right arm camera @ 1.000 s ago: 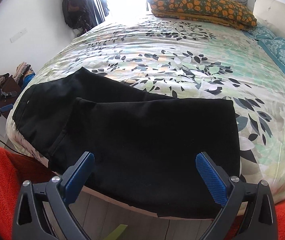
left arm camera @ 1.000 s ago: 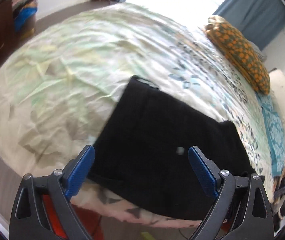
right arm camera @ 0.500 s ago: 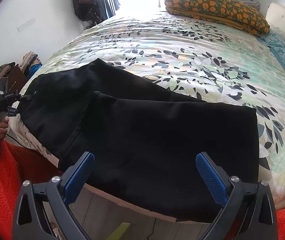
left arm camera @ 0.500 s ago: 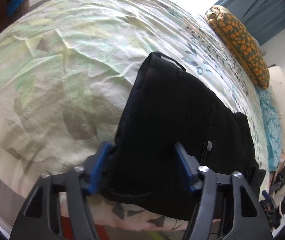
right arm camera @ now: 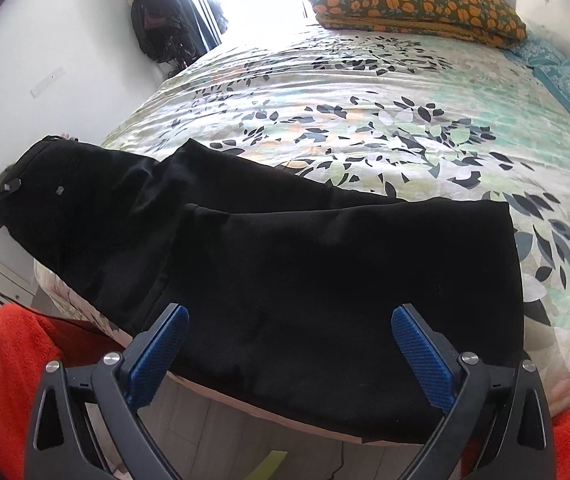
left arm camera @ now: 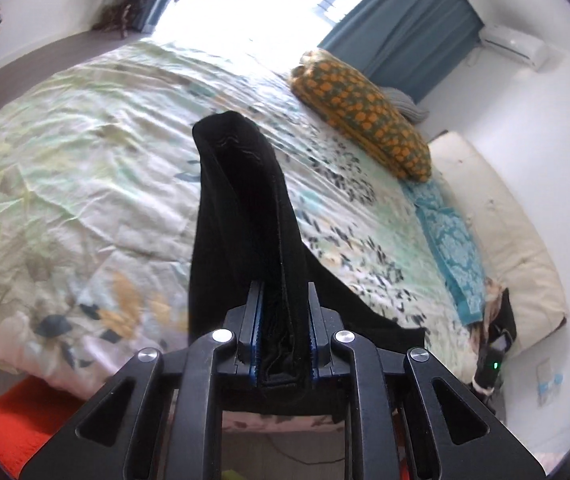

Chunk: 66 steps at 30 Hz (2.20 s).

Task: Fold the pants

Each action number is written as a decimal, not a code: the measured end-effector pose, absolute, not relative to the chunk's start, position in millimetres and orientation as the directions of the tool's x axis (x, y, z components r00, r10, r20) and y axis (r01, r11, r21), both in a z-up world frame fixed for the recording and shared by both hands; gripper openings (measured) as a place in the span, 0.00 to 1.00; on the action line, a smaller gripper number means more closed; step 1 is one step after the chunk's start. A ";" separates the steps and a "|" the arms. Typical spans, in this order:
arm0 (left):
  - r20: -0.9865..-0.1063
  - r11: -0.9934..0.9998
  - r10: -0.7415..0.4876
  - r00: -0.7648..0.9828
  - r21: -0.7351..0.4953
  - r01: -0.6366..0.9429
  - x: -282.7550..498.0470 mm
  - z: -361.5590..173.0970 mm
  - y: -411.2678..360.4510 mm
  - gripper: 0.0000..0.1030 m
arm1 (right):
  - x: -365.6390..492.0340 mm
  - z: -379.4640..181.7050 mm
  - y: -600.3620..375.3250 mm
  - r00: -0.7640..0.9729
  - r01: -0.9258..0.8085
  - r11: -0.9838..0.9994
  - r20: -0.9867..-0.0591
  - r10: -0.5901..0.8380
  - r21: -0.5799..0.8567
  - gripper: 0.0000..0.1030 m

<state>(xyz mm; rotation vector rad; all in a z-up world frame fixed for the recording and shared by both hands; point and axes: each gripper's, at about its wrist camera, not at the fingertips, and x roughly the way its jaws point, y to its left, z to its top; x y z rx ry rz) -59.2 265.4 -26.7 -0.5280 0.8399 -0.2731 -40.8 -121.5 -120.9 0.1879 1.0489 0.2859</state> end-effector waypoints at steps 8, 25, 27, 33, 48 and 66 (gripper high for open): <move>-0.715 0.938 -0.347 0.607 -0.281 0.205 -75.9 -57.7 117.2 0.15 | 21.8 -100.4 -67.7 0.200 -0.100 0.493 -0.468 0.861 0.864 1.00; -0.613 0.885 -0.443 0.654 -0.417 0.208 -113.8 3.2 180.8 0.67 | 54.8 -96.1 -93.0 0.101 -0.083 0.557 -0.549 0.830 0.827 0.21; -0.613 0.901 -0.403 0.679 -0.396 0.177 -112.5 4.3 189.5 0.69 | 50.6 -91.2 -130.7 0.114 -0.072 0.558 -0.549 0.828 0.827 0.21; -0.664 0.894 -0.411 0.624 -0.429 0.132 -94.4 -28.3 170.7 0.69 | 31.6 -129.5 -228.3 0.119 0.064 0.617 -0.620 0.775 0.784 0.22; -0.777 0.924 -0.333 0.534 -0.156 0.349 -75.2 -69.2 45.6 0.72 | 9.8 -136.3 -304.4 0.240 0.134 0.798 -0.801 0.549 0.587 0.82; -0.803 0.921 -0.288 0.522 -0.082 0.382 -65.6 -89.1 -4.9 0.94 | -28.3 -125.3 -263.6 0.465 0.121 0.842 -0.779 0.421 0.526 0.37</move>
